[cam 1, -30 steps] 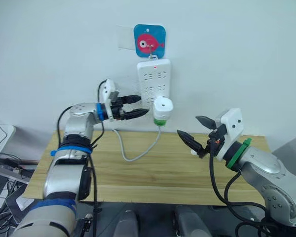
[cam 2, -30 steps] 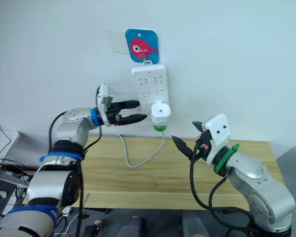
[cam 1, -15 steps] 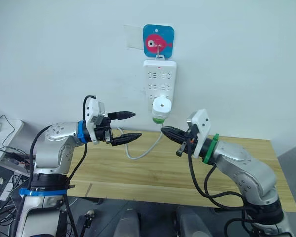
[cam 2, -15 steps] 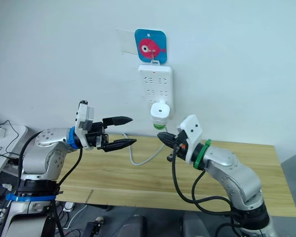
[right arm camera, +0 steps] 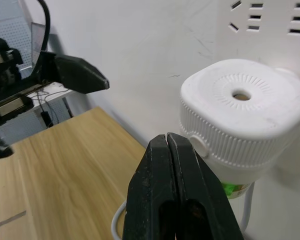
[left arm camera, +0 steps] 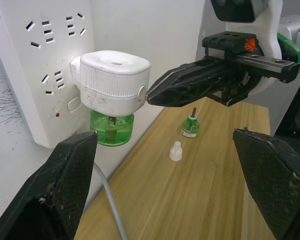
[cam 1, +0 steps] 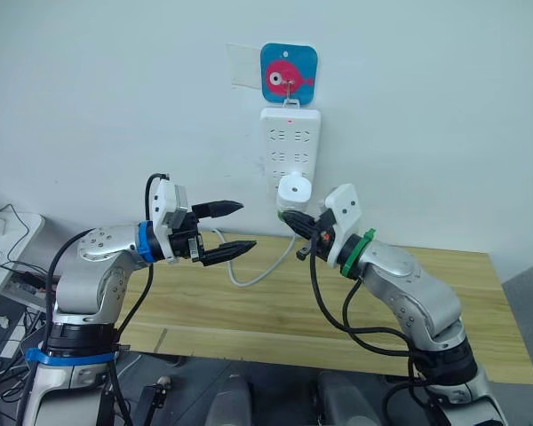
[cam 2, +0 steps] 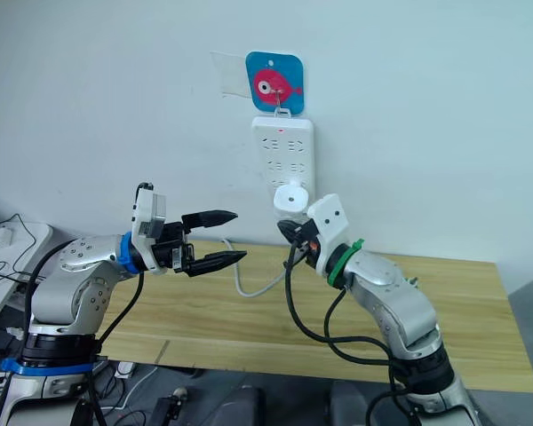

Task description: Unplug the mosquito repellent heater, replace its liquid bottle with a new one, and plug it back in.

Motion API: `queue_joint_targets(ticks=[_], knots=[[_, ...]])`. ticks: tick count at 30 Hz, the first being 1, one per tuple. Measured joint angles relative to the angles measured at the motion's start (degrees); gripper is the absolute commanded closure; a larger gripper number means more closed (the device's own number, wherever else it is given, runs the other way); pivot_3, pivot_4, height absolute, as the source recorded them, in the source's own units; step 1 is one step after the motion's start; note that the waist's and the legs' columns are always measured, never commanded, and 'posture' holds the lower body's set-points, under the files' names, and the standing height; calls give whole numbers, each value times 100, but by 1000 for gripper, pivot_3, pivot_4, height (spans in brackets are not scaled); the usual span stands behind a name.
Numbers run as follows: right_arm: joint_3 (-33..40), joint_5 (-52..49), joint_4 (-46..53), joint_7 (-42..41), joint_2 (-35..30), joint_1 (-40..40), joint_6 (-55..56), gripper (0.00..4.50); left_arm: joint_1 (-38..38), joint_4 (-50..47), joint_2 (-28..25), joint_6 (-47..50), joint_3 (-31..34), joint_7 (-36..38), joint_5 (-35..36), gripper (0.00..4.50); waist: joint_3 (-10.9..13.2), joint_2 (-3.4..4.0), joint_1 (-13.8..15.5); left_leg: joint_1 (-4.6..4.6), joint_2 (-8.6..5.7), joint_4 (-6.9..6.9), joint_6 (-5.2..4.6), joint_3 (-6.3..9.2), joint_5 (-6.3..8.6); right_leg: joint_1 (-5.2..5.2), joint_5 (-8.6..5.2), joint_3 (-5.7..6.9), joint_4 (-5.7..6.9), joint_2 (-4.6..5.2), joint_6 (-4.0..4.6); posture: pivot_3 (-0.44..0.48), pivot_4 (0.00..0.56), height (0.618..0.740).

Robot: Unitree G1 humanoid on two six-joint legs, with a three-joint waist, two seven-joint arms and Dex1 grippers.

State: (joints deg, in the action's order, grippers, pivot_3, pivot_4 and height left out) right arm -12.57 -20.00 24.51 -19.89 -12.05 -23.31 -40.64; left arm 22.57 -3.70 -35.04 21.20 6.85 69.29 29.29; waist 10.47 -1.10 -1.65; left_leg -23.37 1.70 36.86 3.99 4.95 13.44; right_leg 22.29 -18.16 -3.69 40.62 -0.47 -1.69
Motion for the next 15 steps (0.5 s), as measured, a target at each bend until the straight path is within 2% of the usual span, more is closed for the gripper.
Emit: queue_joint_targets(ticks=[15], knots=[[13,125,14,129,69,155,-12,4482,67,210,-66,-50,-5,20,-4,0,5,1,-2,0,0,-2,0,0,0,0,0,0,-4,0,1,94,172,740]])
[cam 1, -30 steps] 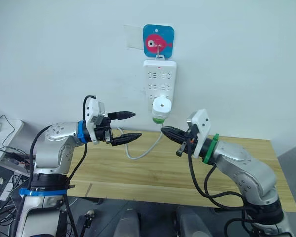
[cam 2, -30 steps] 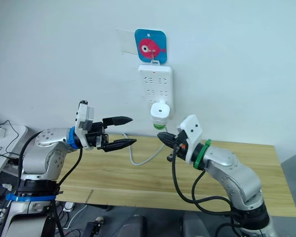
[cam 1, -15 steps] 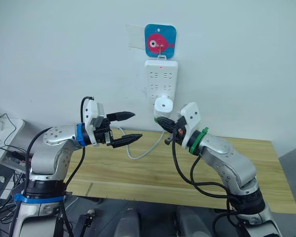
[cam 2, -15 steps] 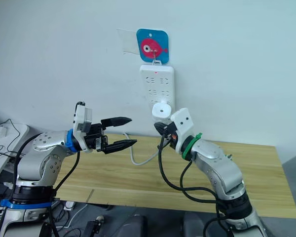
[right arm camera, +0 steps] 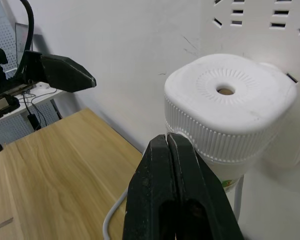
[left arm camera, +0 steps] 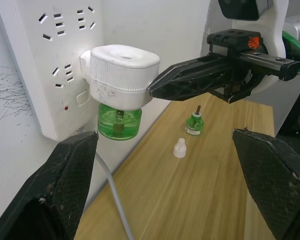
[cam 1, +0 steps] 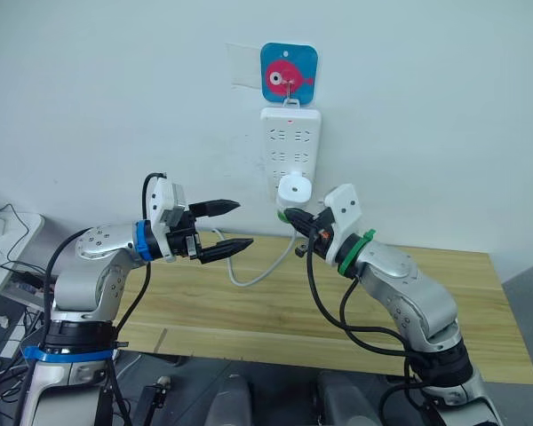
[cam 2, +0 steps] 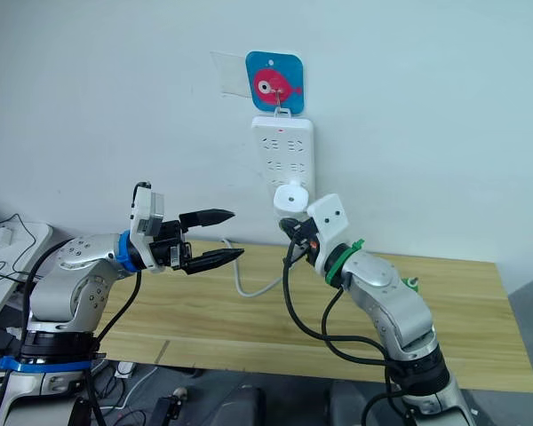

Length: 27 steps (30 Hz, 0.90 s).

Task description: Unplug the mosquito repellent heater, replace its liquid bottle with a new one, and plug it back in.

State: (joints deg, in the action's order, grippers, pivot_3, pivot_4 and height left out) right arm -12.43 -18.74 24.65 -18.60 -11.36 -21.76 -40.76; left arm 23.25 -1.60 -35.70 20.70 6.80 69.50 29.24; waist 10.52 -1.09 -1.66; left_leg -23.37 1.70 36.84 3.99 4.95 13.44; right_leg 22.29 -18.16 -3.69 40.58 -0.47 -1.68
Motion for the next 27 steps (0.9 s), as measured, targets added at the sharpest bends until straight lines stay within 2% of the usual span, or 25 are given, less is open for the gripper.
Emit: queue_joint_targets(ticks=[17,27], knots=[[187,-59,27,18,197,94,-10,4482,97,173,-18,-32,-33,59,-2,0,8,2,-4,0,0,-1,0,-1,0,0,0,-1,-1,0,0,87,177,740],[273,-96,12,250,547,5,-165,4482,113,184,-18,-102,-35,97,-3,0,21,6,-2,0,0,0,0,0,0,0,0,-1,0,0,0,88,179,740]])
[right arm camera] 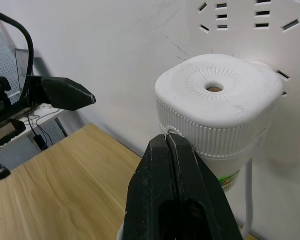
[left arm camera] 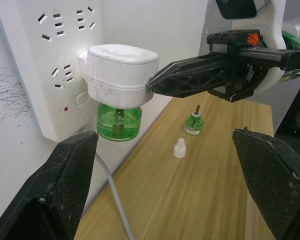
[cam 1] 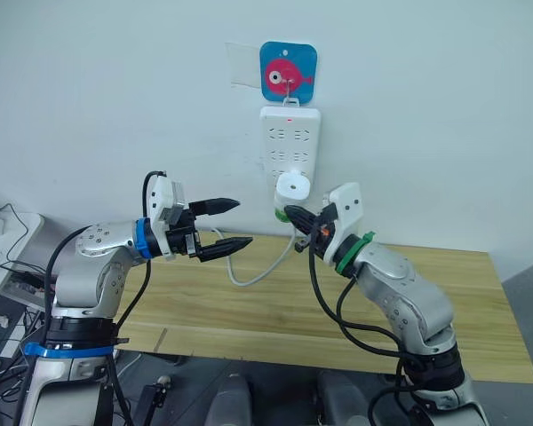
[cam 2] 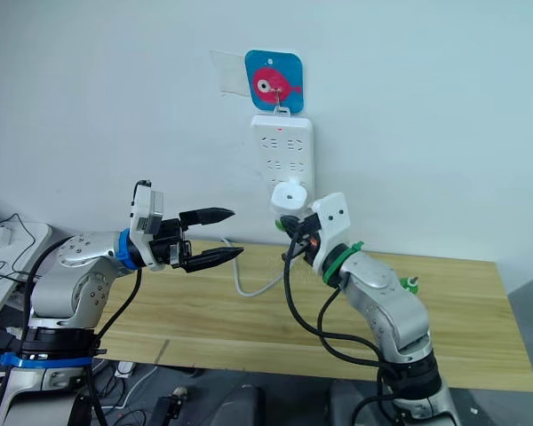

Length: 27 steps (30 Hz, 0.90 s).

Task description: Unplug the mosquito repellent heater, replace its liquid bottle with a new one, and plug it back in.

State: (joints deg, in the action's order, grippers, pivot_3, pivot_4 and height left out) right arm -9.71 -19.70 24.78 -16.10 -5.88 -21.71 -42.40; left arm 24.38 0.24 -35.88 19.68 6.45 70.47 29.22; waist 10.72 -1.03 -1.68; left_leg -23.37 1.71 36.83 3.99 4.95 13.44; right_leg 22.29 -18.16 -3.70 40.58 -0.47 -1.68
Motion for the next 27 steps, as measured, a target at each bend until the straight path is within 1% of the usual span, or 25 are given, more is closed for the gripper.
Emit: queue_joint_targets(ticks=[8,12,16,18,21,23,27], knots=[[-1,-26,49,-25,-94,-12,-98,4482,21,1,0,3,-4,-6,0,0,0,0,0,0,0,0,0,0,0,0,0,0,-1,0,0,86,178,740],[59,-283,432,-302,-574,123,-457,4482,40,2,-76,93,-15,-37,-1,0,2,0,2,-4,-1,-12,0,1,1,0,0,2,-20,1,0,92,177,740],[128,-681,857,-657,-1014,343,-744,4482,98,-1,-168,160,-20,-240,-67,0,3,-1,1,-4,1,-22,0,2,1,0,0,3,-30,1,0,100,175,740],[339,-881,1083,-880,-1379,484,-820,4122,89,-5,-281,286,-20,-394,-130,0,5,-2,8,-4,-1,-22,0,3,1,-2,0,5,-33,3,0,113,174,740],[811,-1039,1325,-1173,-1953,720,-741,3239,15,-51,-473,568,8,-580,-128,0,8,-5,17,-6,-2,-25,0,2,1,-5,0,6,-45,5,-1,117,172,740],[1204,-1062,1410,-1349,-2315,899,-506,2431,-98,-78,-639,657,51,-635,-131,0,8,-5,16,-6,-2,-34,-1,1,1,-5,0,6,-52,5,-1,122,170,740],[1608,-1054,1414,-1561,-2626,1230,-67,979,-161,-82,-709,593,89,-814,-190,0,8,-7,46,-6,0,-43,-1,4,1,-5,0,10,-58,4,-1,129,158,740]])
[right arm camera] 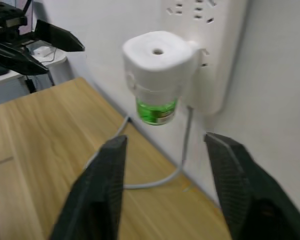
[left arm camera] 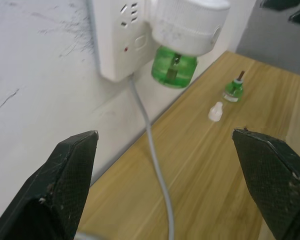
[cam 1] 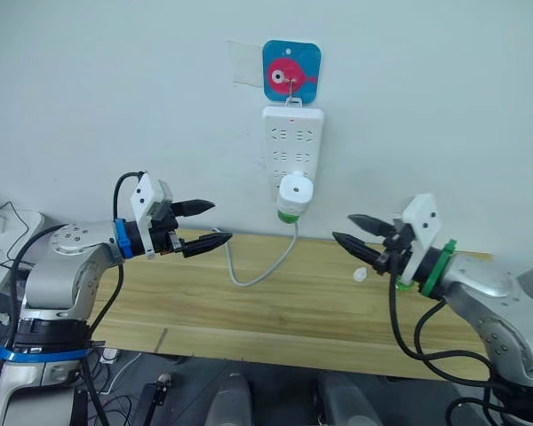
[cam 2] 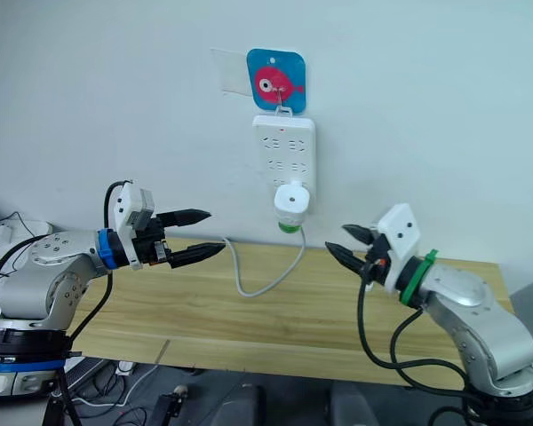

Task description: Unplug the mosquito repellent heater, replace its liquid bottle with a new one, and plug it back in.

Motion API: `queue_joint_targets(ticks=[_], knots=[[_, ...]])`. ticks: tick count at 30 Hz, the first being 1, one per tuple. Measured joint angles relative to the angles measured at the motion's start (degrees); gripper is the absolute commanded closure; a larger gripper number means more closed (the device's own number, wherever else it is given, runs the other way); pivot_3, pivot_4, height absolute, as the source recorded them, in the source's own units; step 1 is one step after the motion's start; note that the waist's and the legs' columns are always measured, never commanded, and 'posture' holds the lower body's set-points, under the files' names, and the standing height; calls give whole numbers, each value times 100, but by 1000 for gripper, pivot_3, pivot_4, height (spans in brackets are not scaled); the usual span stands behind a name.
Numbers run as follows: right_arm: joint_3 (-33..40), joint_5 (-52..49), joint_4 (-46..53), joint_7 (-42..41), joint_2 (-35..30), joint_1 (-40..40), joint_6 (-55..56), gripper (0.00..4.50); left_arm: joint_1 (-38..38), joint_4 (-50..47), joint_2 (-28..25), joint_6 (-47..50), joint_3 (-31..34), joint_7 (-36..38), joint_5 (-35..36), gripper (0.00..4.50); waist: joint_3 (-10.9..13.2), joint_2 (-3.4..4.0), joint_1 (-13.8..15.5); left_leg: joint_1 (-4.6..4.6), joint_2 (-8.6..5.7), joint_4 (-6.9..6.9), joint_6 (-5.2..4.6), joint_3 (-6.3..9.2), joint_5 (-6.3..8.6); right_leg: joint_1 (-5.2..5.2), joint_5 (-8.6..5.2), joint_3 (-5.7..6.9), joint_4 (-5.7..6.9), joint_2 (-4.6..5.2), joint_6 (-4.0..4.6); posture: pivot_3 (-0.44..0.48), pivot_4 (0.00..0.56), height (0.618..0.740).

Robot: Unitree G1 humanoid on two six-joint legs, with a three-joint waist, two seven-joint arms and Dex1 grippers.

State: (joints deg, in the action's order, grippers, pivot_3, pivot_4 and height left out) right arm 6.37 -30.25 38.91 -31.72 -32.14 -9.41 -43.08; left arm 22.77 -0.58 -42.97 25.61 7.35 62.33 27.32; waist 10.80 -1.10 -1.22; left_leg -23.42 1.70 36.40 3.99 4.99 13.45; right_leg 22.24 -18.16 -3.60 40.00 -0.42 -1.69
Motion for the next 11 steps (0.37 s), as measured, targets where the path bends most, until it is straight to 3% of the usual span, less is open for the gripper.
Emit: queue_joint_targets(ticks=[2,3,11], knots=[[43,94,-90,-150,-185,236,267,214,1,6,1,-67,-10,-87,-78,0,0,0,18,0,-2,-1,0,-3,0,-1,0,-2,-3,1,0,125,155,740],[70,179,-174,-215,-262,342,405,39,-1,8,4,-125,-24,-126,-124,0,0,0,26,0,-3,-1,0,-6,0,-1,0,-4,-4,3,0,125,155,740],[504,254,-753,-340,-375,684,985,39,-110,90,12,-430,-87,-157,-320,0,-1,-1,75,1,-2,-1,1,-9,-1,0,1,-6,-2,2,0,109,140,740]])
